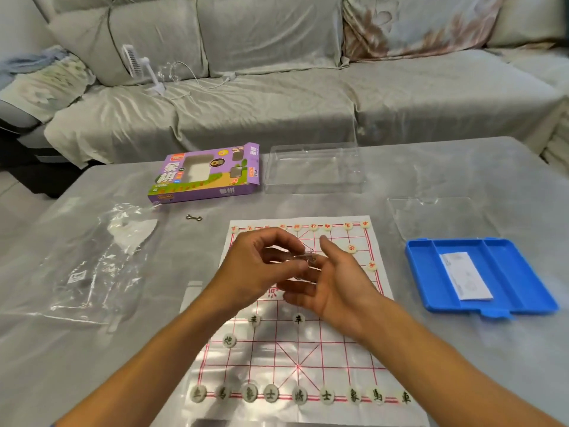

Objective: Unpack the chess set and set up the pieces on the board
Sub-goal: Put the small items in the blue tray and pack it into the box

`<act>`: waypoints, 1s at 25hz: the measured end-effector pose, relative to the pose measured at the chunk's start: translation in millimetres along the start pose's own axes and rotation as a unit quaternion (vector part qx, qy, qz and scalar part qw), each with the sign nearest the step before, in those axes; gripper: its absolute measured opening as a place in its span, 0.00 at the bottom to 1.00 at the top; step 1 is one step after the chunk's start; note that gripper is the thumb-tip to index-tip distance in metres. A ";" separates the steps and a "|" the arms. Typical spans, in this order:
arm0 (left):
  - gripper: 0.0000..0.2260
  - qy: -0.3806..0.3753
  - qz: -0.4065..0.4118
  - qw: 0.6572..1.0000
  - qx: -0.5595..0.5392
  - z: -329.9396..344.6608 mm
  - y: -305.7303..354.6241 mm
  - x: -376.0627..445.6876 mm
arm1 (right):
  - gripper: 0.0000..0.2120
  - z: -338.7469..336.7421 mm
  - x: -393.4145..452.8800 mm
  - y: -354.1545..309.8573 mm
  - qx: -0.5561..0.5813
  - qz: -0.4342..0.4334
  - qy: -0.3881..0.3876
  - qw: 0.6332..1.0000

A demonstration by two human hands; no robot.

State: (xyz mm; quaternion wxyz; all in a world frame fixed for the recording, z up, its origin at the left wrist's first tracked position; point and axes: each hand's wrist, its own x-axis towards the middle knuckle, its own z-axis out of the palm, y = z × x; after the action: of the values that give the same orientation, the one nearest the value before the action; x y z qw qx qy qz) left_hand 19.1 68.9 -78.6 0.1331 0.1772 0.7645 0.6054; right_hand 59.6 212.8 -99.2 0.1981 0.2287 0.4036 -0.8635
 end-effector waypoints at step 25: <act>0.02 0.200 -0.192 0.891 0.359 -172.5 -116.1 107.2 | 0.19 -14.6 9.3 1.9 -0.006 0.016 0.097 0.995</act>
State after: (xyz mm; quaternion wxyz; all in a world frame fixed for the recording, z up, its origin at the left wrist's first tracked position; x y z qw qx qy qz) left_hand -162.4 -60.0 -150.4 0.0181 -0.0621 0.9593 0.2750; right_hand 56.5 221.7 -113.9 0.1725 0.3169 0.4223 -0.8316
